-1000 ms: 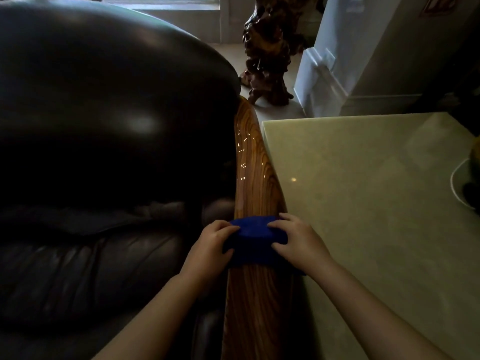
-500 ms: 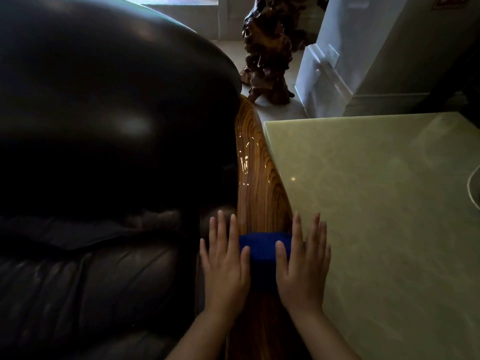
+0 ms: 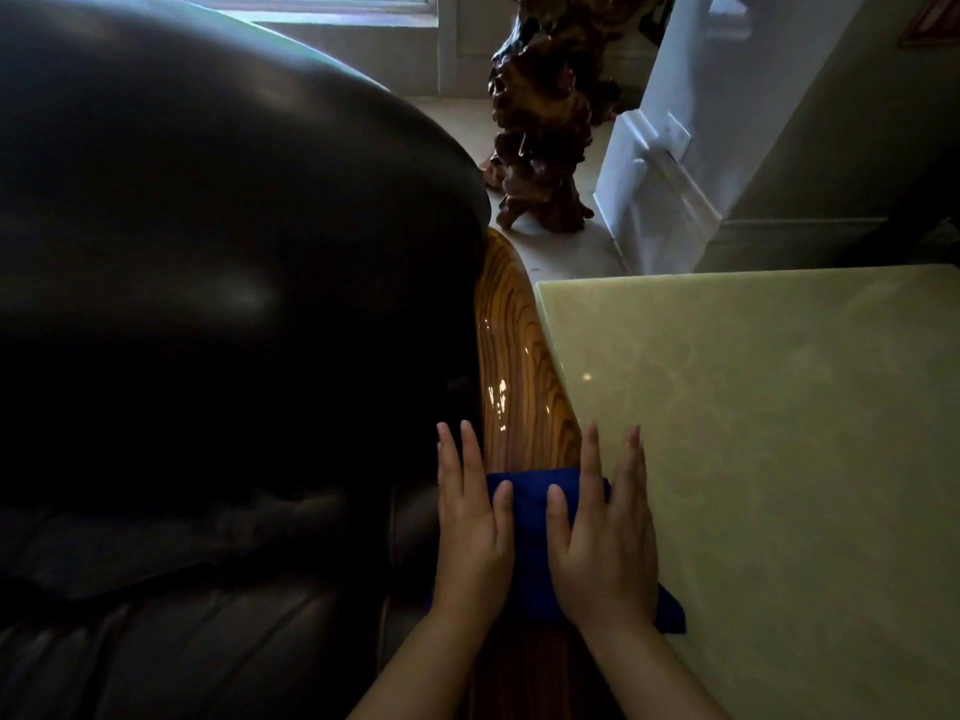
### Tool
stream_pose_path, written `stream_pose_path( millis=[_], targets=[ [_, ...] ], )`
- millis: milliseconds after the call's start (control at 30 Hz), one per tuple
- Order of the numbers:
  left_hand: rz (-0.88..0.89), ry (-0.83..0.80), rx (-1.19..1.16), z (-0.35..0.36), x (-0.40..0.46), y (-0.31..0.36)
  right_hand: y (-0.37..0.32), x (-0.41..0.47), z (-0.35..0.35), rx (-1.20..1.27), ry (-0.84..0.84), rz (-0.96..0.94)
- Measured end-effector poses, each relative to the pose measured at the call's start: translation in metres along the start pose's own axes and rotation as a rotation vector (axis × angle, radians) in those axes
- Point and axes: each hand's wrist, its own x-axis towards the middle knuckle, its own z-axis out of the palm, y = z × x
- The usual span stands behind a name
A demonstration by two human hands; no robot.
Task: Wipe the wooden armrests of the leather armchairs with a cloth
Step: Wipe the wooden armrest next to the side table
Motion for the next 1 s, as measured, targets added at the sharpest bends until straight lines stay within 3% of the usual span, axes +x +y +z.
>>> stream_pose_path(
  millis=[67,200,267,367,567,767,900,1000],
  targets=[
    [-0.005,-0.013,0.030,-0.001,0.015,0.006,-0.003,0.016,-0.002,-0.009,-0.028,-0.015],
    [0.069,0.024,0.304,-0.014,-0.007,-0.001,0.002,0.008,-0.011,0.012,-0.011,-0.012],
    [0.167,-0.097,0.354,-0.017,-0.028,-0.014,0.005,-0.007,-0.013,0.048,-0.064,-0.064],
    [0.149,-0.255,0.288,-0.014,-0.034,-0.017,0.009,-0.014,-0.007,0.035,-0.145,-0.150],
    [0.093,-0.284,0.157,-0.011,0.012,-0.005,0.011,0.027,0.001,0.080,-0.225,-0.177],
    [0.132,-0.320,0.269,-0.008,0.081,0.005,0.003,0.091,0.018,0.227,-0.260,-0.116],
    [0.071,-0.327,0.389,-0.011,0.126,0.020,-0.002,0.146,0.015,0.203,-0.405,-0.054],
    [0.168,-0.299,0.450,-0.017,0.114,0.018,0.004,0.141,0.004,0.228,-0.330,-0.132]
  ],
)
